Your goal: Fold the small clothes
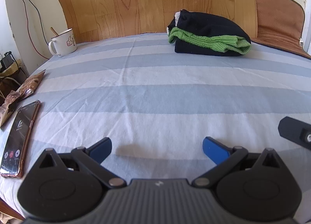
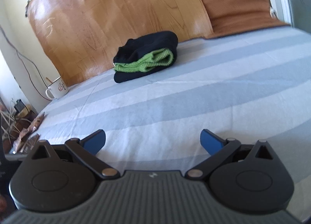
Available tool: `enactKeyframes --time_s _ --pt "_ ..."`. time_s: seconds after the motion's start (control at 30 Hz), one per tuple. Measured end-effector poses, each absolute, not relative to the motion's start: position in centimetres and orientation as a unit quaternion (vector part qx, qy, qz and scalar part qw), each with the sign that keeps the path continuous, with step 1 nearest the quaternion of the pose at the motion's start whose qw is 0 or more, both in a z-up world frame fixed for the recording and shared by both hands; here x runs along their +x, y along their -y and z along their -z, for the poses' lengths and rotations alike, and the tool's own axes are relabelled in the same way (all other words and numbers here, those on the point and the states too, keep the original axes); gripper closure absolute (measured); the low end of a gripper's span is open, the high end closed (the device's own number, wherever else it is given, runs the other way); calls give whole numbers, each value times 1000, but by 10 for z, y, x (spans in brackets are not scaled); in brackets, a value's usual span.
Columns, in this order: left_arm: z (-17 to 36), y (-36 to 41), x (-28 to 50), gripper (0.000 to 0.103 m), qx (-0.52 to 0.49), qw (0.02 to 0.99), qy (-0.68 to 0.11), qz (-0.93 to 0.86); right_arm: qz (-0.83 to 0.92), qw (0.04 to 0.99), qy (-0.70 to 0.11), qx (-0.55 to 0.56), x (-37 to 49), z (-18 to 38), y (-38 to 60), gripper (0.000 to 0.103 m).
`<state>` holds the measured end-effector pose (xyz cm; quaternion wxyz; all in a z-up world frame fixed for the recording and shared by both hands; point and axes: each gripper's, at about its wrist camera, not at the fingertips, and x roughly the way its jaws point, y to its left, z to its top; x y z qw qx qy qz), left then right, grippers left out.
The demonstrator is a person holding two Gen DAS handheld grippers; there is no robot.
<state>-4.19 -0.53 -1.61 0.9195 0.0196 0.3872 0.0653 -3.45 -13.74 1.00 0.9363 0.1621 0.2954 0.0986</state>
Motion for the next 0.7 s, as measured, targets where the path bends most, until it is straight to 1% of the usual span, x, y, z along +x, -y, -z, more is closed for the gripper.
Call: enactKeyframes --time_s 0.13,0.33,0.7 --pt "14 7 -45 0 26 922 -381 -66 -93 945 -277 148 -36 -15 135 0" --pt "4 9 -50 0 30 930 -361 -65 -81 947 -267 156 -37 -16 134 0" --pt "5 4 -51 0 18 929 -364 -68 -69 951 -258 153 -40 -16 132 0"
